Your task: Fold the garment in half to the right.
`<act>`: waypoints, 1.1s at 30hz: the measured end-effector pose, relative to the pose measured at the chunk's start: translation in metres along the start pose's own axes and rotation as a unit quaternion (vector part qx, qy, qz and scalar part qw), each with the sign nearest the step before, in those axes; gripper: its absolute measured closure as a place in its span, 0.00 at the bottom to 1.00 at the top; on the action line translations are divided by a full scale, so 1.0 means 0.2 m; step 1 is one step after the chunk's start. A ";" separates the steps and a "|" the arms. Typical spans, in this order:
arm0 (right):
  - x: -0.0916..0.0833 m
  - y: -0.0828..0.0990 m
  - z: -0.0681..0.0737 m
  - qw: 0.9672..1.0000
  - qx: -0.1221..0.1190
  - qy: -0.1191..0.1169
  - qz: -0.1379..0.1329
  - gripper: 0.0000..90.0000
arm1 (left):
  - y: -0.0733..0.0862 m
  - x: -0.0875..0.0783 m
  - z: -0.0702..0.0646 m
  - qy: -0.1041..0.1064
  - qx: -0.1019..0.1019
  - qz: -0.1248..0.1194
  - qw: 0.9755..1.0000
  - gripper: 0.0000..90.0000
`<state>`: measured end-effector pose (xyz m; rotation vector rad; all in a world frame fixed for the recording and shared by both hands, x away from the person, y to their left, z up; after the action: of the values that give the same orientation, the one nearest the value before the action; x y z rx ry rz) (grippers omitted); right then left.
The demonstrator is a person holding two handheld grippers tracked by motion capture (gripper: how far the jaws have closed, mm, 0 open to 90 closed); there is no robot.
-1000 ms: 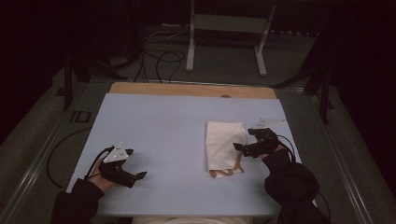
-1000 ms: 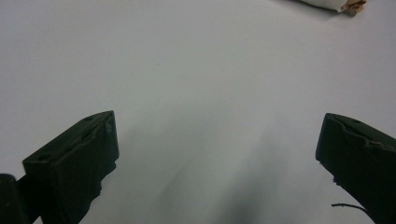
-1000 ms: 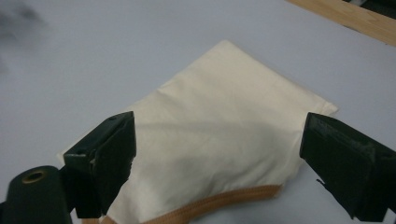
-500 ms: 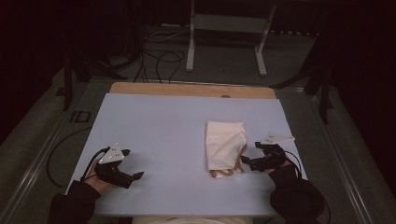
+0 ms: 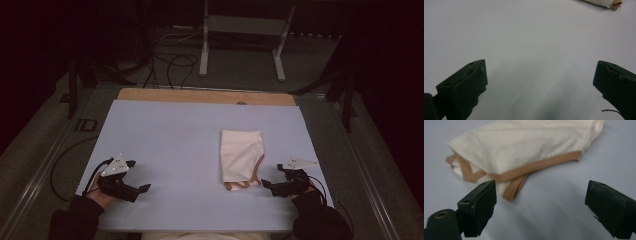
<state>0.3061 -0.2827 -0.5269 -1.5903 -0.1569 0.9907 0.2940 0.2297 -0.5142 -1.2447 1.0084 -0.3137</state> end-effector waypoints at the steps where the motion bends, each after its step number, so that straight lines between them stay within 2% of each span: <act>1: 0.00 0.01 0.00 1.000 -0.002 0.003 0.002 0.12 | 0.00 0.00 0.00 0.001 0.000 -0.001 1.000 0.00; 6: 0.01 0.04 -0.02 1.000 -0.003 0.015 0.006 0.12 | 0.00 0.00 0.01 0.002 -0.002 -0.004 1.000 0.00; 12: 0.01 0.03 -0.05 0.999 0.006 0.036 -0.009 0.12 | 0.01 0.00 0.01 0.002 -0.003 0.001 1.000 0.00; 15: 0.02 0.03 -0.05 0.999 0.005 0.040 -0.007 0.12 | 0.01 -0.01 0.01 -0.001 -0.006 -0.002 1.000 0.00; 26: 0.01 0.04 -0.04 0.999 0.004 0.034 -0.007 0.12 | 0.01 -0.02 0.02 -0.001 -0.007 -0.005 1.000 0.00; 33: 0.01 0.04 -0.04 0.999 -0.001 0.042 -0.010 0.12 | 0.01 -0.01 0.01 0.001 -0.009 -0.005 1.000 0.00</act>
<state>0.3091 -0.2904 -0.5348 -1.6263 -0.1168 0.9066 0.2944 0.2328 -0.5149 -1.2661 1.0085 -0.3139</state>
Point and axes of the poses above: each handheld gripper's, and its own axes: x roughly forward along the jaws, y roughly out of its underside, z roughly to its left, the point moved 3 cm from there along x, roughly forward along the jaws, and after that the axes turned 11 degrees about -z, right-handed, at the moved point
